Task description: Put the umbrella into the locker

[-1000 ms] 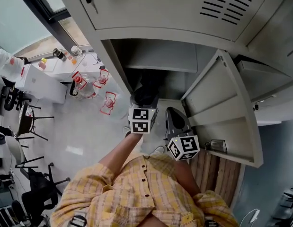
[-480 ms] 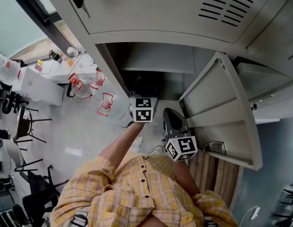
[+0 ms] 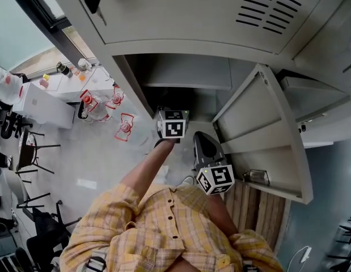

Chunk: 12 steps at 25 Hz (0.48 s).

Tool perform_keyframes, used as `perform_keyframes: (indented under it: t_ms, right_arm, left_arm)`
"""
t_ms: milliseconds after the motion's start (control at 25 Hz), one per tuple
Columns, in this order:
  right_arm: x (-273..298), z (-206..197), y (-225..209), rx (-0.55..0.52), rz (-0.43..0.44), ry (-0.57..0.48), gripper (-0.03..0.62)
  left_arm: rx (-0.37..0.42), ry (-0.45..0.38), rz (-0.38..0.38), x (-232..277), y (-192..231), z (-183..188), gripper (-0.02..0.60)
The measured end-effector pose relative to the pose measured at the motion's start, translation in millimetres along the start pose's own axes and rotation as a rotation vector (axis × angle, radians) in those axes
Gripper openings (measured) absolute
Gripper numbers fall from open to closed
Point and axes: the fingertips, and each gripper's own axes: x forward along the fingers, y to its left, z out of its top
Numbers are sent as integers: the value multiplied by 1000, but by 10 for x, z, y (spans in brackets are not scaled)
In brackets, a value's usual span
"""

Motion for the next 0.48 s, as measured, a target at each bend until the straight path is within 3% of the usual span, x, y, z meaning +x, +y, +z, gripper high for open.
perform_keyframes:
  t_ms: [120,320,480]
  right_arm:
    - [-21,14,-17,-2,-9,-7,-2]
    - [-75,45,-49,-9,-23,-19,-2]
    - [-100,15,-49,-9,-27,-12,-2]
  left_arm:
    - [-27,19,-4,77,-6,-123,285]
    - [-10,28,7,88,-12,-139,296]
    - [31,17,2,66,-24,-70,339]
